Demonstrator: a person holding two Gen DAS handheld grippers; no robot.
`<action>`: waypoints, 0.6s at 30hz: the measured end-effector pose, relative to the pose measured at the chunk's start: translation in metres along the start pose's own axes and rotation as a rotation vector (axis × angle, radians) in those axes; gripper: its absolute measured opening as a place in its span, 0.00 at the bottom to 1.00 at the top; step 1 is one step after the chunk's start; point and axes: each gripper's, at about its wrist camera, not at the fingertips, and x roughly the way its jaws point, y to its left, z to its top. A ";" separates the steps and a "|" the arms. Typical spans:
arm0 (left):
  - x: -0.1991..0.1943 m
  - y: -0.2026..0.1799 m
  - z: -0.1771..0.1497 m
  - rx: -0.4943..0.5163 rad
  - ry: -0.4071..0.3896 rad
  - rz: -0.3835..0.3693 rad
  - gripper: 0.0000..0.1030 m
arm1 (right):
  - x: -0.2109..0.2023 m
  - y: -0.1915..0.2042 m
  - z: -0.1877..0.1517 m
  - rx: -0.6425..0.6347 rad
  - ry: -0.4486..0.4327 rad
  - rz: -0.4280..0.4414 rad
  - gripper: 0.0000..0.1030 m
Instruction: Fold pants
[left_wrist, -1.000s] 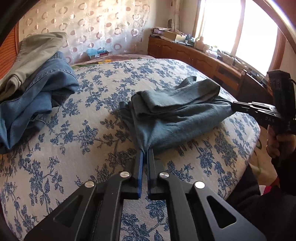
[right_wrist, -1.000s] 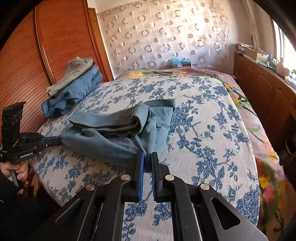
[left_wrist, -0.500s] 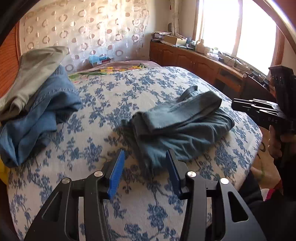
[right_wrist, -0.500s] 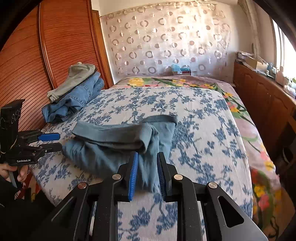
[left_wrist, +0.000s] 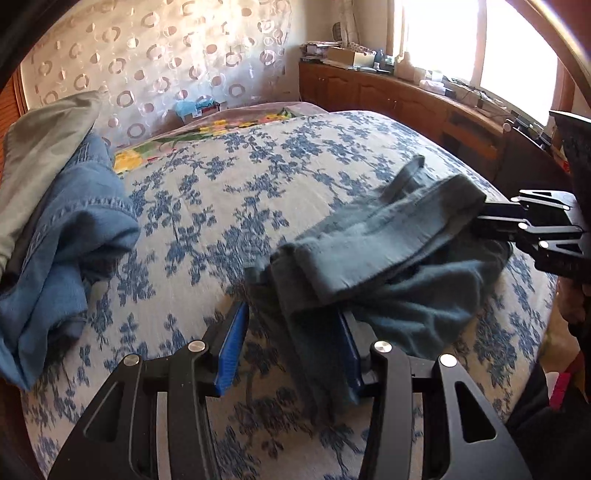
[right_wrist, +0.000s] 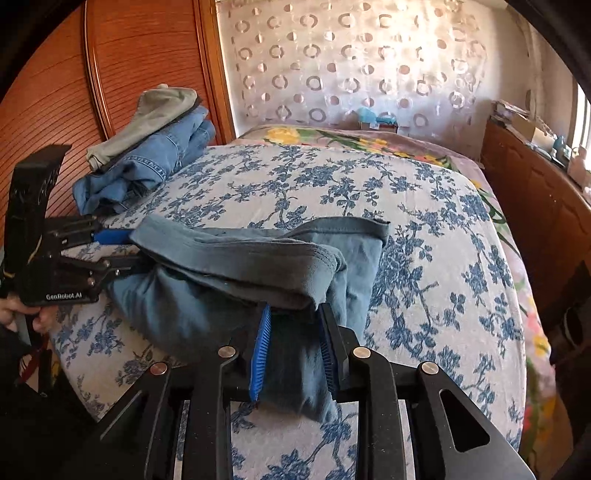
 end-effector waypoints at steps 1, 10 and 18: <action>0.002 0.001 0.003 -0.001 -0.001 0.005 0.46 | 0.001 -0.001 0.002 -0.002 -0.002 -0.003 0.26; 0.012 0.013 0.027 -0.046 -0.023 0.040 0.46 | 0.010 -0.013 0.033 0.030 -0.090 -0.084 0.26; 0.006 0.022 0.021 -0.092 -0.046 0.036 0.46 | 0.000 -0.014 0.022 0.074 -0.151 -0.077 0.26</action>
